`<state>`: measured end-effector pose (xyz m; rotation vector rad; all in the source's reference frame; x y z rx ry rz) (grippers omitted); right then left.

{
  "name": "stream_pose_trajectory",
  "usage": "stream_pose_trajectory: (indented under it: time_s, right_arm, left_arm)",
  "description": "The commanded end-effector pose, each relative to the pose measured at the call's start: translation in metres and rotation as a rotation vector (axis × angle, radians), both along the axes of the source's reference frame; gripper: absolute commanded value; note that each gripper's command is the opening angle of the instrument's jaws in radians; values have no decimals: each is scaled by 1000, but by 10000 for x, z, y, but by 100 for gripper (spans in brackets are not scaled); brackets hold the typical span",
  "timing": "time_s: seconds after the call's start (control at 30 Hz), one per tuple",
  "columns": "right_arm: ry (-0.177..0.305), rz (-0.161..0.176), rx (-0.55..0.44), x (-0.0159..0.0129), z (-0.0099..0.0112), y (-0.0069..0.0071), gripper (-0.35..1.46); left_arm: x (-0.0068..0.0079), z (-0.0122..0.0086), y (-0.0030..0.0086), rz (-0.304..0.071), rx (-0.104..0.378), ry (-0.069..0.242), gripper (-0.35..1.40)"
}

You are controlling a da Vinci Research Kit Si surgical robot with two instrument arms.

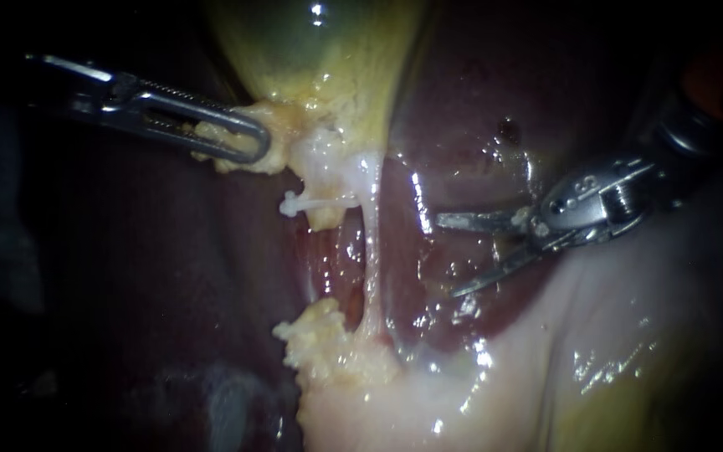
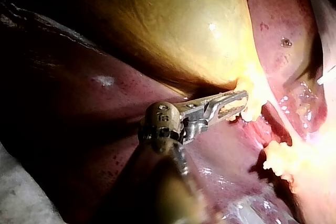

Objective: Go back from the cut left tube

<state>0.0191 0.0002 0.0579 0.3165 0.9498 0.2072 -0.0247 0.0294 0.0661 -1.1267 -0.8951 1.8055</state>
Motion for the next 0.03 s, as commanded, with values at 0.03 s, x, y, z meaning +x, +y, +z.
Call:
stream_pose_trajectory:
  time_s: [0.03]
  right_arm:
    - [-1, 1, 0, 0, 0, 0, 141]
  left_arm:
    - [0, -1, 0, 0, 0, -1, -35]
